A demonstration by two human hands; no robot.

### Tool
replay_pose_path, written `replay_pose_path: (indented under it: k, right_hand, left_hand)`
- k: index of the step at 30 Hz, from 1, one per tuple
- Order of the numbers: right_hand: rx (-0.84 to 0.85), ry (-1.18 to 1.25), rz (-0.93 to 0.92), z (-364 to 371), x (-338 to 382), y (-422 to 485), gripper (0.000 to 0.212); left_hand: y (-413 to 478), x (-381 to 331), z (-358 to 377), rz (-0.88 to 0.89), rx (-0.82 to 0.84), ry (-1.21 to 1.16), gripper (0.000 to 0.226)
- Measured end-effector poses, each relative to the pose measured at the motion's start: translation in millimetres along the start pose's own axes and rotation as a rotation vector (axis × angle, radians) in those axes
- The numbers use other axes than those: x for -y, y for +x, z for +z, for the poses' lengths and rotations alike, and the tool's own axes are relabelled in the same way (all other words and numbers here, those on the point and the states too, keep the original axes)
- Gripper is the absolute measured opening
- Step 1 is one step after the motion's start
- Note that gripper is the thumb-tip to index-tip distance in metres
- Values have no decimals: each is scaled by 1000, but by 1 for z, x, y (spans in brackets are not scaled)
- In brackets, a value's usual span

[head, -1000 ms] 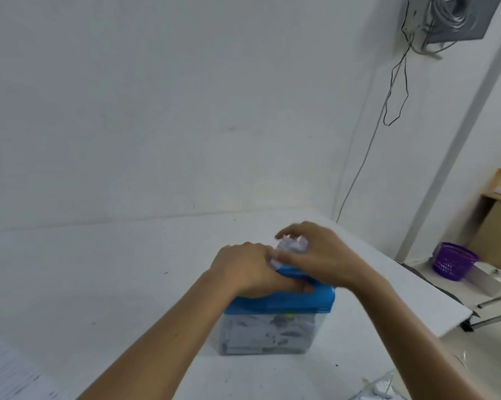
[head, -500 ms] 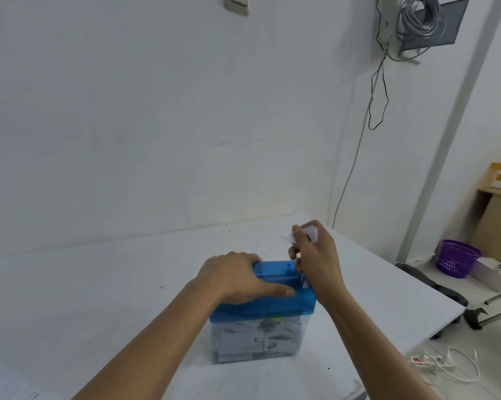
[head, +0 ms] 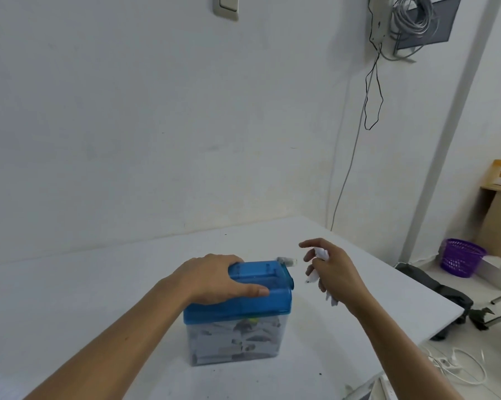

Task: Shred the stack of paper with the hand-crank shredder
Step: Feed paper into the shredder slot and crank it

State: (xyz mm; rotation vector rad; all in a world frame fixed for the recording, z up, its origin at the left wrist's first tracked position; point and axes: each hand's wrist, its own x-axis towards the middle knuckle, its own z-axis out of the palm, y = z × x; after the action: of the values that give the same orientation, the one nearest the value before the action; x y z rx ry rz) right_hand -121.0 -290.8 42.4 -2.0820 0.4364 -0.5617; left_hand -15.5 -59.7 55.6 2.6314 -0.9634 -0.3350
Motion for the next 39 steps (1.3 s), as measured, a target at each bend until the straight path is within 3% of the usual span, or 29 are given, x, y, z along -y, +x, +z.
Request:
replay_pose_path:
  k: [6, 10, 17, 20, 29, 34, 39]
  right_hand:
    - [120, -381, -197, -1, -4, 5, 39]
    - [114, -859, -367, 2, -8, 9, 70]
    - [121, -944, -648, 20, -30, 18, 51]
    - [126, -882, -610, 30, -37, 11, 49]
    - [203, -760, -320, 53, -46, -19, 15]
    - [356, -823, -170, 42, -30, -47, 18]
    - [552, -890, -84, -1, 33, -35, 36]
  left_hand:
    - [-2, -8, -6, 15, 20, 100, 88]
    - [-2, -20, 0, 2, 16, 108, 95]
    - [-3, -18, 16, 64, -103, 147, 88]
    - [-3, -19, 23, 50, -168, 163, 97]
    - [0, -22, 24, 10, -198, 188, 96]
    - [1, -22, 26, -3, -185, 204, 96]
    - [1, -21, 25, 8, -196, 188, 90]
